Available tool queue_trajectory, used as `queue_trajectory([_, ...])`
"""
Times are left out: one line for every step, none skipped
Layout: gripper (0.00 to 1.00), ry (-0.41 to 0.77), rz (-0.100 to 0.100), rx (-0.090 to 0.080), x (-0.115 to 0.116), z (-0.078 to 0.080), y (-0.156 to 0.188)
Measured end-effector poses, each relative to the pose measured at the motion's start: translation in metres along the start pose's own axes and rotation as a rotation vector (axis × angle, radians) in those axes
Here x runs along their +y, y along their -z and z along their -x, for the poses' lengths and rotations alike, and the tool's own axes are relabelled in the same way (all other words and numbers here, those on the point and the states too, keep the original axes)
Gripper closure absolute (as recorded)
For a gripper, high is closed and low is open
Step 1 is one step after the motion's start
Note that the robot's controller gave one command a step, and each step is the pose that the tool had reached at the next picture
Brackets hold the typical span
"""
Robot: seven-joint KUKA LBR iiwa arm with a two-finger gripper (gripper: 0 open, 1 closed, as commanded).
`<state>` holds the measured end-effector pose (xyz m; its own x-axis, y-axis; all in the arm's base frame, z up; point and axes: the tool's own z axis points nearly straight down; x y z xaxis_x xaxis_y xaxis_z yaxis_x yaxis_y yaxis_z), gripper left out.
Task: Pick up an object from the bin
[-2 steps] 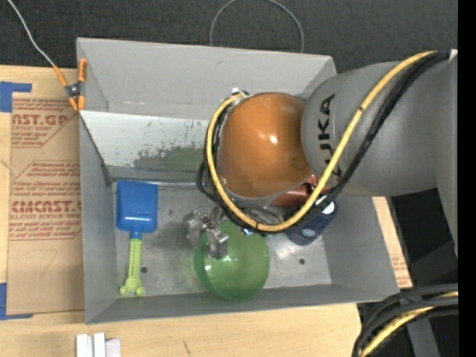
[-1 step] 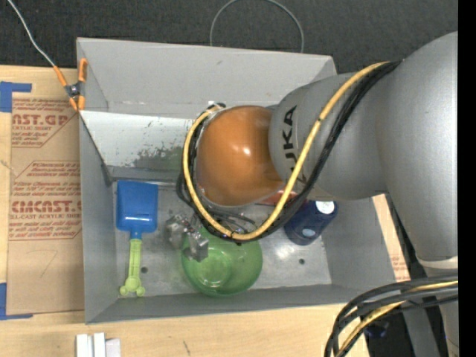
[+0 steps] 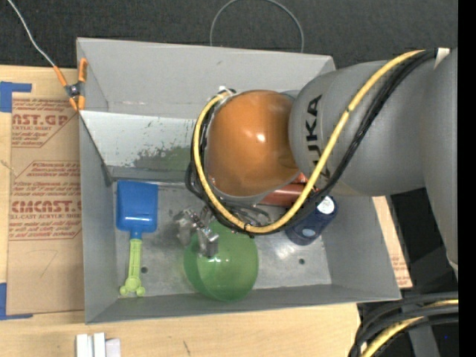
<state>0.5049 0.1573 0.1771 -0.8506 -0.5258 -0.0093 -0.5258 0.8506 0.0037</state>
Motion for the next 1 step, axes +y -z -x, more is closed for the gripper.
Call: queue_trajectory([1.00,0.030,-0.002,-0.011,-0.0136,-0.0031,0.0908])
